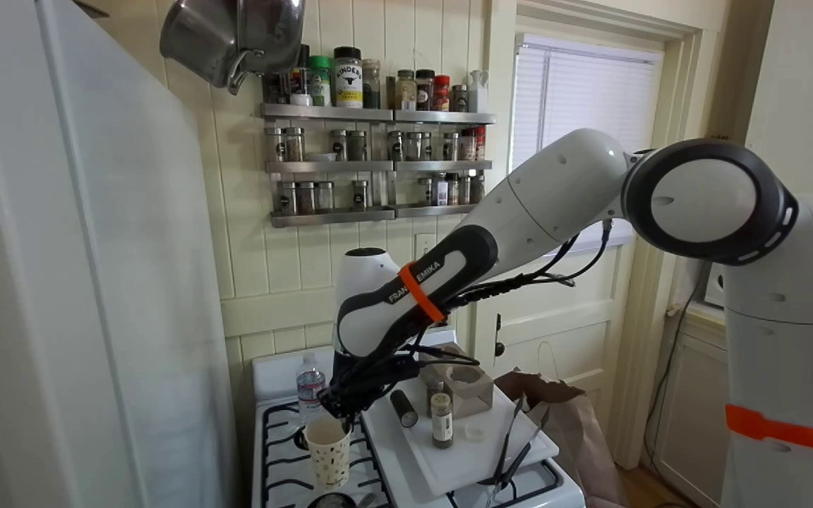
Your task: Move the cup to the left side of the stove
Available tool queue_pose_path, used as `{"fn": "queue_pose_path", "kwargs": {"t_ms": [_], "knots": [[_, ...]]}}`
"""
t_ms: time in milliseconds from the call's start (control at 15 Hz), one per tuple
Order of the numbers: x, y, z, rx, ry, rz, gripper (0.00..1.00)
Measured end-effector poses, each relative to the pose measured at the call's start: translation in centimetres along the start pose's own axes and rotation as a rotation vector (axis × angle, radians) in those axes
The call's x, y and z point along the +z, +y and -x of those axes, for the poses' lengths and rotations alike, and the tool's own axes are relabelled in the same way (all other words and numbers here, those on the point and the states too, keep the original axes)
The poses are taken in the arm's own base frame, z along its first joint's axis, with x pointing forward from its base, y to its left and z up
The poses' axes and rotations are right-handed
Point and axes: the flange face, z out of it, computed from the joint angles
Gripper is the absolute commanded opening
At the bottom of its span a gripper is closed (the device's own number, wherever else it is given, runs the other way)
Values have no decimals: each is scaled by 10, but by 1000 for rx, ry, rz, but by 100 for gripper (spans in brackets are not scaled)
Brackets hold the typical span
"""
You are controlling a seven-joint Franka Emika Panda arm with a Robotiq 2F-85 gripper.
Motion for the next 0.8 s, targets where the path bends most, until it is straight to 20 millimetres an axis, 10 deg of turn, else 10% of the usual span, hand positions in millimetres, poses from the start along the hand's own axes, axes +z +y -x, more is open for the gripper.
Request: {"fn": "queue_pose_path", "kwargs": {"t_ms": [800], "knots": [[5,-8,-6,7,11,17,5]]}}
